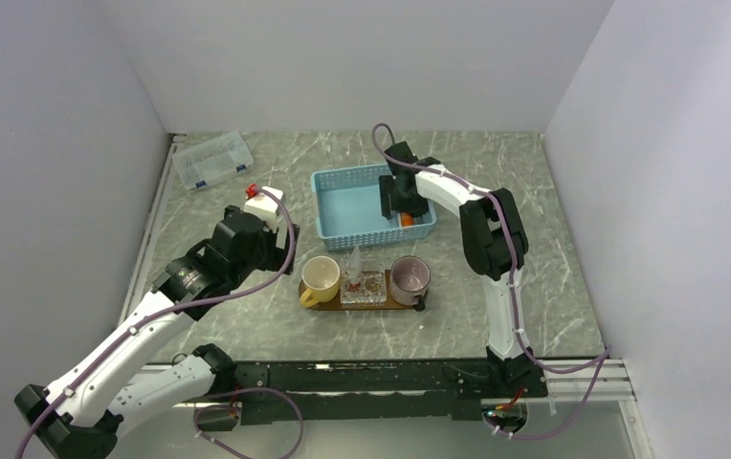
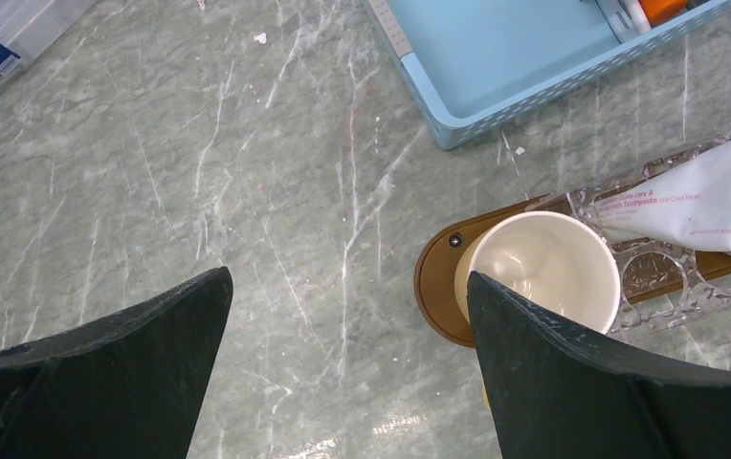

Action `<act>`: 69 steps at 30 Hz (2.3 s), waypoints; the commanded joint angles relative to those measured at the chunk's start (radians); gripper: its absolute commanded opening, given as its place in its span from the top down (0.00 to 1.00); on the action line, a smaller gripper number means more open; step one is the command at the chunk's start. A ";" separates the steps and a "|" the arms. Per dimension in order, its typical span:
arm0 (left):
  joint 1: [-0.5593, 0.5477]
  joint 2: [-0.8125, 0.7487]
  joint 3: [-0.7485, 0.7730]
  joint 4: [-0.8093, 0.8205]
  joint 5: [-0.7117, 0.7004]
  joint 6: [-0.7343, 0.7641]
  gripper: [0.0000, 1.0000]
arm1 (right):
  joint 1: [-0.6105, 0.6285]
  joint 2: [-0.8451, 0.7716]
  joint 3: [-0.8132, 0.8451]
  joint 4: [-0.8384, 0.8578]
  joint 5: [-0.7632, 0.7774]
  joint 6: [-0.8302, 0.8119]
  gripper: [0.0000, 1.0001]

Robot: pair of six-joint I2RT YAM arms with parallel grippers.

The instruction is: Prepare toiletry sets of a toothbrush and toothpaste on the tray

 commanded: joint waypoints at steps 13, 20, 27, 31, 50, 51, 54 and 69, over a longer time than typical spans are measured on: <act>0.008 -0.007 0.002 0.031 0.014 0.016 0.01 | 0.012 -0.087 -0.004 0.062 -0.066 0.012 0.42; 0.009 -0.002 0.003 0.031 0.019 0.017 0.01 | 0.012 -0.093 -0.008 0.080 -0.047 0.022 0.53; 0.009 -0.008 0.003 0.032 0.016 0.017 0.00 | 0.012 -0.073 0.010 0.055 -0.021 0.024 0.56; 0.011 -0.005 0.003 0.031 0.020 0.017 0.01 | 0.012 -0.077 0.000 0.058 -0.017 0.028 0.46; 0.012 0.001 0.003 0.028 0.017 0.016 0.01 | 0.008 -0.056 0.018 0.034 0.034 0.045 0.45; 0.012 0.001 0.003 0.028 0.017 0.017 0.01 | 0.008 -0.054 0.014 0.041 0.025 0.045 0.45; 0.012 0.001 0.002 0.028 0.018 0.017 0.01 | 0.008 -0.037 0.018 0.036 0.013 0.047 0.45; 0.014 0.007 0.004 0.025 0.015 0.015 0.01 | 0.011 0.015 0.007 0.015 0.022 0.048 0.61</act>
